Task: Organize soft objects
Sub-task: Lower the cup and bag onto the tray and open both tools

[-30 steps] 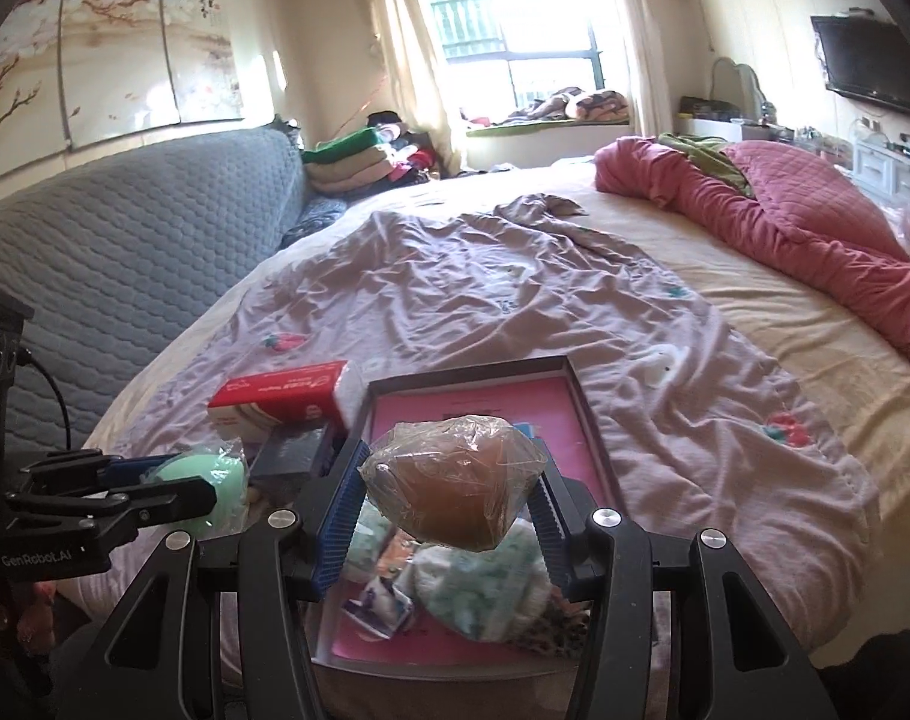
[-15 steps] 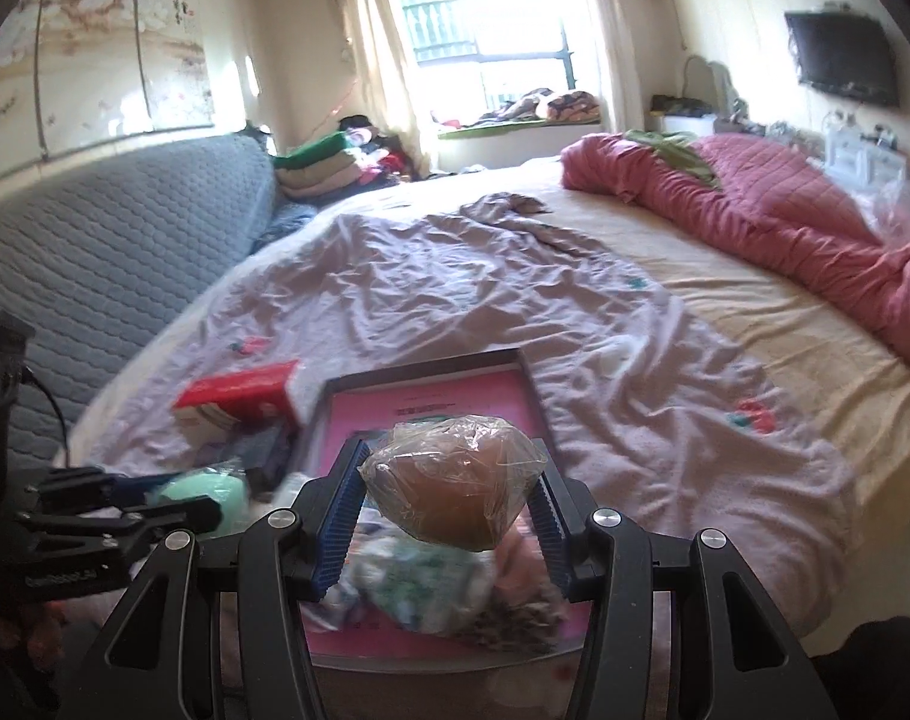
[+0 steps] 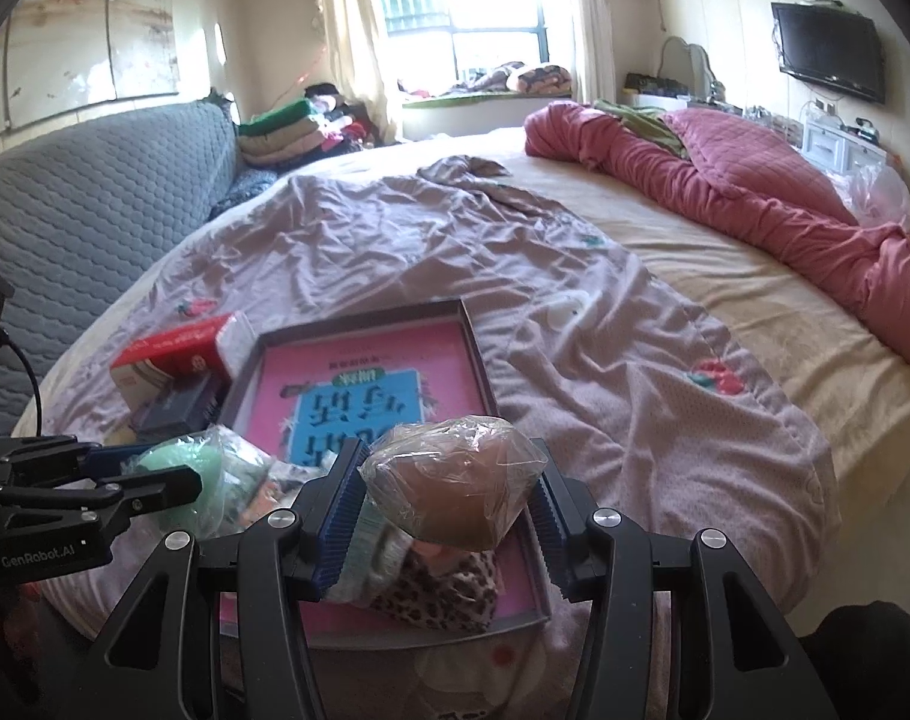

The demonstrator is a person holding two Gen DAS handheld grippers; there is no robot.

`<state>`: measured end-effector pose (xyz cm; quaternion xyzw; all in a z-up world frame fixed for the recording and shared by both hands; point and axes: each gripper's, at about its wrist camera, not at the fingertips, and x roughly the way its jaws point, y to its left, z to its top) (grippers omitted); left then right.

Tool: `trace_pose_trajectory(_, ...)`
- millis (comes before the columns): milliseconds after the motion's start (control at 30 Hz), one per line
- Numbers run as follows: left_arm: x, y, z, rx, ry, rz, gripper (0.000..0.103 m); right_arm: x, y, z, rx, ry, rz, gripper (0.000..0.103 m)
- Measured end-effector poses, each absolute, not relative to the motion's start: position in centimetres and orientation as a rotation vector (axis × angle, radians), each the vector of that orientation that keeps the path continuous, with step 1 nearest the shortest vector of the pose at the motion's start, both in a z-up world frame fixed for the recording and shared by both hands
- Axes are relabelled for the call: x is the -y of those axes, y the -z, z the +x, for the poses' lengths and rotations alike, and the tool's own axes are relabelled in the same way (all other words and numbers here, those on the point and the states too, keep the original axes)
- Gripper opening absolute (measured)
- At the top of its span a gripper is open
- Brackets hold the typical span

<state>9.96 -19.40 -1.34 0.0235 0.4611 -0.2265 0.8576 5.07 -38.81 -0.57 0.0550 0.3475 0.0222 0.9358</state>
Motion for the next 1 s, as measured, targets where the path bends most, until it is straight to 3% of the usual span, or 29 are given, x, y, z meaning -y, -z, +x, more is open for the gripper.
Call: trace_pose_trajectory(1000,20.6,4.4,11.5,-0.973,0.489,0.093,0.040,36.7,5.5,7.8,-0.805,-0.106,0.121,0.054)
